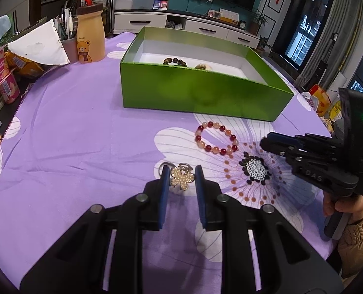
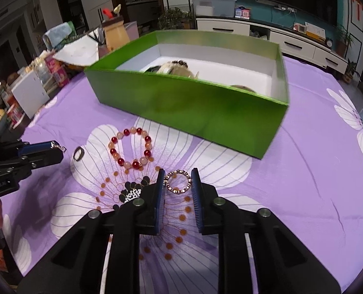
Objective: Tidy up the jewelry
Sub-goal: 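Grasp the gold flower ring with the left tool while the right tool grasps a small ring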
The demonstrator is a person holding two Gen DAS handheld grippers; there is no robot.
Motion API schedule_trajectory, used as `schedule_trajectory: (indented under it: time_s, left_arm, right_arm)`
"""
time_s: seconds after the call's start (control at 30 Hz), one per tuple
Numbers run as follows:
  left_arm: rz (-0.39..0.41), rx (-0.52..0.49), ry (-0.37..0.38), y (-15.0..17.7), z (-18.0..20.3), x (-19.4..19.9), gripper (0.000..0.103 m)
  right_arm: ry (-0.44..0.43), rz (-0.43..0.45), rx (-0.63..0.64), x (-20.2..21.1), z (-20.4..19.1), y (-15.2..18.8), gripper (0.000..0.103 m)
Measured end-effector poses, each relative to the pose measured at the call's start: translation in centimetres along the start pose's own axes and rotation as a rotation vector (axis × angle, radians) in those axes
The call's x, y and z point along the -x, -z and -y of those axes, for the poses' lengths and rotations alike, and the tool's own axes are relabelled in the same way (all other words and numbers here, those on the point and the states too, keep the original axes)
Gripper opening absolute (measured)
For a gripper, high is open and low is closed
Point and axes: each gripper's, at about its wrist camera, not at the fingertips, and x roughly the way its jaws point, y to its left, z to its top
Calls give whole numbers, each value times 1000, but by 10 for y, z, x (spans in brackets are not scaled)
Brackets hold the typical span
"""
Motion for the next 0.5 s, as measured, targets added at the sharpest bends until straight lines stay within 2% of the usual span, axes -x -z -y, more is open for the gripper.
schedule_trajectory:
  time_s: [0.23, 0.5]
  left_arm:
    - [26, -2, -17, -14, 1, 6, 20]
    - [78, -13, -32, -46, 8, 14, 20]
  right_arm:
    - [4, 64, -19, 28, 10, -7, 21]
    - [3, 131, -17, 50, 14, -24, 21]
